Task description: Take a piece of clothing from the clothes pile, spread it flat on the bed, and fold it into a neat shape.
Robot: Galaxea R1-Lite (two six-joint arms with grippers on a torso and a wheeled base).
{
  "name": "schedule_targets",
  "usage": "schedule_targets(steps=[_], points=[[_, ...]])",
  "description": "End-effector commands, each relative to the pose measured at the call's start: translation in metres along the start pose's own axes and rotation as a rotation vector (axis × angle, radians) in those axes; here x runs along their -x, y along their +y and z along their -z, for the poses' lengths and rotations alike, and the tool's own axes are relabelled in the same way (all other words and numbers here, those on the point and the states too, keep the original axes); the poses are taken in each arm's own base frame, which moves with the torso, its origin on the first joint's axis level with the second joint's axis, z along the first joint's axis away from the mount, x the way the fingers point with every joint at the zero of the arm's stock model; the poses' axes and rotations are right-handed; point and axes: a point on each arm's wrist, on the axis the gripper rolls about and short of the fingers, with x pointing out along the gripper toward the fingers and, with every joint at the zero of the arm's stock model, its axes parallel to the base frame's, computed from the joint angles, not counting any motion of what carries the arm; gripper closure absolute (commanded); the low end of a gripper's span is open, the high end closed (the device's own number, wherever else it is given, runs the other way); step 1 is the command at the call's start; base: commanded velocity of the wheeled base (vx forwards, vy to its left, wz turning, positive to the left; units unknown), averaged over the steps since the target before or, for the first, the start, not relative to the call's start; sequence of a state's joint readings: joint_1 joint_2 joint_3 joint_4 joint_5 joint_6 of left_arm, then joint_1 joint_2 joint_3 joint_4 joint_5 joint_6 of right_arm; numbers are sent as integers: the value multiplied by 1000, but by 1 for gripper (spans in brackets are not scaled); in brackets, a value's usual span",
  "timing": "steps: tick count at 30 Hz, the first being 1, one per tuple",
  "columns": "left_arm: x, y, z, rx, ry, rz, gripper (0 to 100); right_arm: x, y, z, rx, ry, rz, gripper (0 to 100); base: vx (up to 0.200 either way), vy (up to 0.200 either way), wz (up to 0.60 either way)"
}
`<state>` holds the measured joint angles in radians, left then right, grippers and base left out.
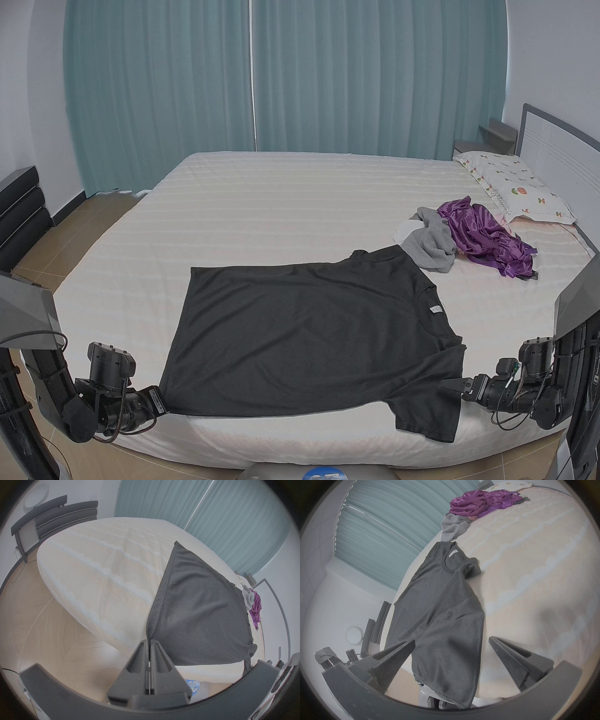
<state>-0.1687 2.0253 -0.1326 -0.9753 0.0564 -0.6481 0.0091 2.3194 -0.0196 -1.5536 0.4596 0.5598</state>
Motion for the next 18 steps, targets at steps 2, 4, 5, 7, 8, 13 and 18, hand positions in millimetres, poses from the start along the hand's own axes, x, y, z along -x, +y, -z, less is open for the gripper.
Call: schedule_targets(steps=[2,4,5,7,8,13,18], points=[[0,0,0,1,-2,-1,100,-10,-1,6,8,35,1,0,0,0,0],[0,0,0,1,-2,-1,100,-12,1,5,9,33,-7,0,0,0,0],[0,0,0,1,-2,-1,100,-13,1,5,8,30,-9,0,0,0,0],[-1,0,0,1,0,-2,100,-13,2,4,0,28,-12,0,0,0,0],[-1,0,0,1,0,-2,100,-13,2,4,-3,27,-12,0,0,0,0],[-1,0,0,1,1,-3,100,-9,1,4,-11,10,9,100,0,0,0],[-1,0,0,1,-1,-4,100,0,1,5,-15,-3,38,100,0,0,0]])
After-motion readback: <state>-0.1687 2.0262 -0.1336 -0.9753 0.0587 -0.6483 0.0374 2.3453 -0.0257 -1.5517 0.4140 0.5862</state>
